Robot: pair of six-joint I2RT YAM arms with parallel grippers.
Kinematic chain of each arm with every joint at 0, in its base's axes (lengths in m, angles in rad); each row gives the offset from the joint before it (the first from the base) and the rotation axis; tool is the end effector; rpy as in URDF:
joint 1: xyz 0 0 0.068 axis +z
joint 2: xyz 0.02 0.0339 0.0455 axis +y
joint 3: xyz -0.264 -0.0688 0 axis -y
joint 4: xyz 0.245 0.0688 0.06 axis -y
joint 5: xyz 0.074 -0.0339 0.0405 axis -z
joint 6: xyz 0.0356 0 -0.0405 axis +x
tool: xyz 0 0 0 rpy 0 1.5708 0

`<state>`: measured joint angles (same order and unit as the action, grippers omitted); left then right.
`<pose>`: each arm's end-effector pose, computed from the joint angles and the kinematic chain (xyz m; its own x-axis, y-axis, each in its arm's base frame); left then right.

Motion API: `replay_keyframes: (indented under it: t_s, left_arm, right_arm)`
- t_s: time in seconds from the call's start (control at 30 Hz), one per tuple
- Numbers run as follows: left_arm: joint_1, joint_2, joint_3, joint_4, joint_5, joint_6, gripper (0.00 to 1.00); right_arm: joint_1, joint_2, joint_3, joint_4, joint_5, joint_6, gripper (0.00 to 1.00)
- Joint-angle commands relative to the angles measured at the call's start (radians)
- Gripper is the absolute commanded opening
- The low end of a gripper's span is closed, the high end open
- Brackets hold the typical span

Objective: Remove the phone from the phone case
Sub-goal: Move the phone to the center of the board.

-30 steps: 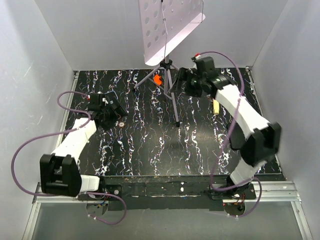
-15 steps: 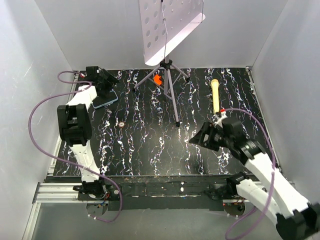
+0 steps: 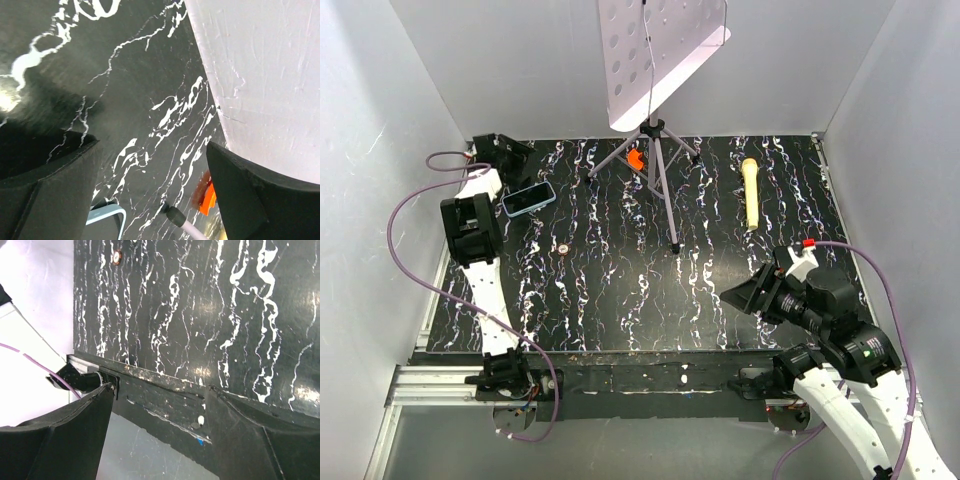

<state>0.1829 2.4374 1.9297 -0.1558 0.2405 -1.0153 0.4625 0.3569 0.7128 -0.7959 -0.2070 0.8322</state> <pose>0.5424 0.0917 0.1509 -0.3261 -0.8995 -0.2908 -0.5104 0.4265 -0.7467 0.0682 0.0422 0.3010 -0.7026 0.4583 -0.5444 -0.1242 0.6743 0.7279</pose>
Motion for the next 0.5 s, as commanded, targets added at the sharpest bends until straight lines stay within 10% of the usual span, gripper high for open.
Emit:
replay_keyframes:
  t_s: [0.0,0.47]
  left_arm:
    - [-0.011,0.02,0.065,-0.085,0.092,-0.074,0.84]
    - [-0.014,-0.287,-0.273,-0.329,-0.087,0.231,0.91]
  right_arm:
    - [0.005,-0.021,0.033,-0.046,0.011,0.021,0.79]
    - [0.005,0.027,0.014,0.06,-0.029,0.021,0.78]
